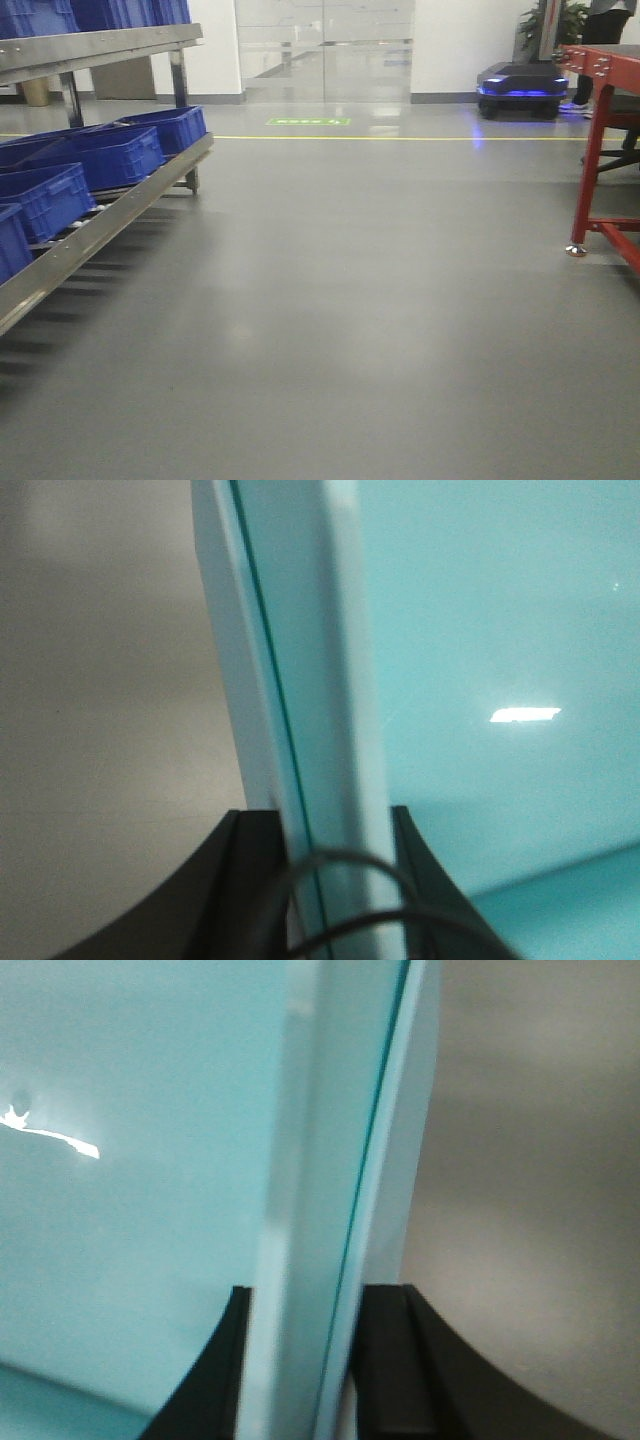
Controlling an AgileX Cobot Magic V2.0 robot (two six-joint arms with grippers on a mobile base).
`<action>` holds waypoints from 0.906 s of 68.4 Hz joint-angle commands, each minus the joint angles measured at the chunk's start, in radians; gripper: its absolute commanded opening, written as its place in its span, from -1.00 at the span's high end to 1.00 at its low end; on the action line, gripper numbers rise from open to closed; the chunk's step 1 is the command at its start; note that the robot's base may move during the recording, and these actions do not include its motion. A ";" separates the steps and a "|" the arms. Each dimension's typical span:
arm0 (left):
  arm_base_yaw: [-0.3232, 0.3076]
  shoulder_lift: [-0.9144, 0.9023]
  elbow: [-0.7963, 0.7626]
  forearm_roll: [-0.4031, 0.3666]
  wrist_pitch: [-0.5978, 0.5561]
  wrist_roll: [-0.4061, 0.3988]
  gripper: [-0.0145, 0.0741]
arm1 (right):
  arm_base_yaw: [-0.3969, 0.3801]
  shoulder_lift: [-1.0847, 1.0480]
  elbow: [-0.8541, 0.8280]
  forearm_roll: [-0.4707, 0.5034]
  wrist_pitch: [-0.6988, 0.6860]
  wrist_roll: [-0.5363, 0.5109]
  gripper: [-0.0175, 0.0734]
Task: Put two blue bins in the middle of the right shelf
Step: 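Drive along the aisle carrying the teal bin clamped in both grippers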
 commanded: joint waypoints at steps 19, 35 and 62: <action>-0.003 -0.015 -0.017 -0.024 -0.048 0.021 0.92 | -0.002 -0.022 -0.018 0.001 -0.090 -0.013 0.95; -0.003 -0.015 -0.017 -0.024 -0.048 0.021 0.92 | -0.002 -0.022 -0.018 0.001 -0.090 -0.013 0.95; -0.003 -0.015 -0.017 -0.024 -0.048 0.021 0.92 | -0.002 -0.022 -0.018 0.001 -0.090 -0.013 0.95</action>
